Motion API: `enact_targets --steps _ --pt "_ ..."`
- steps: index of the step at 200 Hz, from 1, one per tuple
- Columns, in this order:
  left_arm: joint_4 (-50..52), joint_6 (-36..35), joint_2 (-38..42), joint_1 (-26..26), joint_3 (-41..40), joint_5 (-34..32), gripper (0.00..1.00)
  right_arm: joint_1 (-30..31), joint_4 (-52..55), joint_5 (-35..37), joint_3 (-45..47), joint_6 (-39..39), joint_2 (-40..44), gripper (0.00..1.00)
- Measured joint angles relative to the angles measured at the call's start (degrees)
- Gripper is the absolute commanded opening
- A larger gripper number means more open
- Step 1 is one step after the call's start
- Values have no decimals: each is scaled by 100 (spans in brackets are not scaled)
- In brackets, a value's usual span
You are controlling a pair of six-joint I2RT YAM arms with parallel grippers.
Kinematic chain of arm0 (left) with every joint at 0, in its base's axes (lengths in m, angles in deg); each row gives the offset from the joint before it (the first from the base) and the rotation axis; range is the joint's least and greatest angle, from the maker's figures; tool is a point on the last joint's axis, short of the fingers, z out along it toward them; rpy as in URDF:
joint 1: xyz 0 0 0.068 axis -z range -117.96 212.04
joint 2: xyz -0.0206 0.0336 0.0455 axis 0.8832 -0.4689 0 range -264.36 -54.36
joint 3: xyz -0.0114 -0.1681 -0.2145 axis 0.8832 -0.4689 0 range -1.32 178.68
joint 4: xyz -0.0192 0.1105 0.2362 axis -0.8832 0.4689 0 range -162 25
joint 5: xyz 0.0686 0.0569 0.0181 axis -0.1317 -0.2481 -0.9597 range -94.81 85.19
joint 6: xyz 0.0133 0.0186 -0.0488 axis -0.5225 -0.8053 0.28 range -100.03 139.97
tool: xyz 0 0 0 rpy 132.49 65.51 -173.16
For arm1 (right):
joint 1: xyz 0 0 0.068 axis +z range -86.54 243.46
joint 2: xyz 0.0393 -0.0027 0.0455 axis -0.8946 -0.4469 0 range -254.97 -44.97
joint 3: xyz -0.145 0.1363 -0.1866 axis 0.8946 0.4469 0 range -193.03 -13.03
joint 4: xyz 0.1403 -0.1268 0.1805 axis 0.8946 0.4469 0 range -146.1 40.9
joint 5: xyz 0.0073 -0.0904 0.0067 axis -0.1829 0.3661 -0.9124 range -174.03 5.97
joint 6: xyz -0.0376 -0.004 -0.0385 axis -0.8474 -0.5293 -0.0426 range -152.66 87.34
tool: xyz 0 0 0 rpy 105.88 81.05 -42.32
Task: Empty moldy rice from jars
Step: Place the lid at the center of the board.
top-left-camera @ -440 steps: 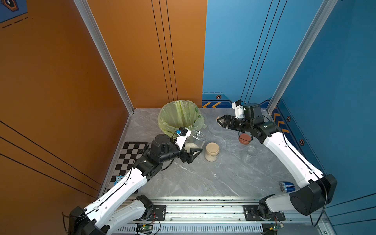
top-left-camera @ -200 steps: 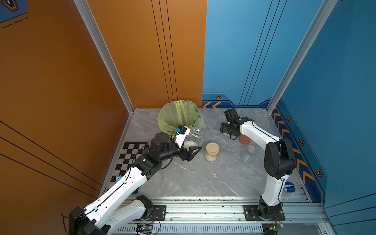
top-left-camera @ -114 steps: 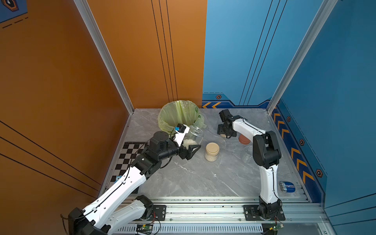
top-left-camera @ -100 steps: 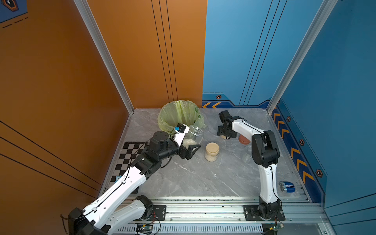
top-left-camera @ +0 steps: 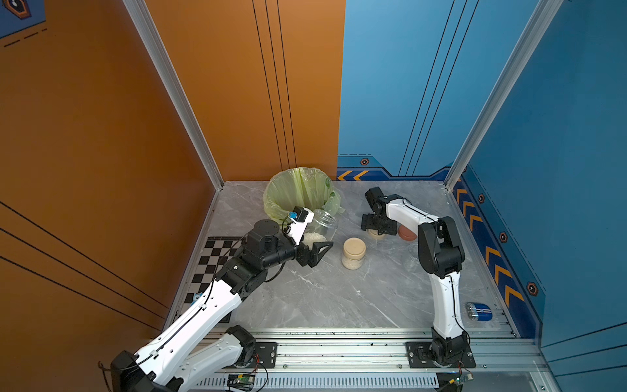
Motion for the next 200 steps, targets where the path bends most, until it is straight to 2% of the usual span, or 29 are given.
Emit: enact_targets --steps 76,121,156,200 --pt "203 168 -31 -15 476 -39 0 15 542 -184 -179 136 422 100" --pt "424 260 -151 -26 776 -136 0 144 774 -186 -299 131 1377 100" --pt "592 323 -131 -42 1003 -472 0 282 927 -227 -442 186 2046 100" --pt "1307 142 -129 -81 1521 -992 0 667 1038 -490 -859 302 2210 100"
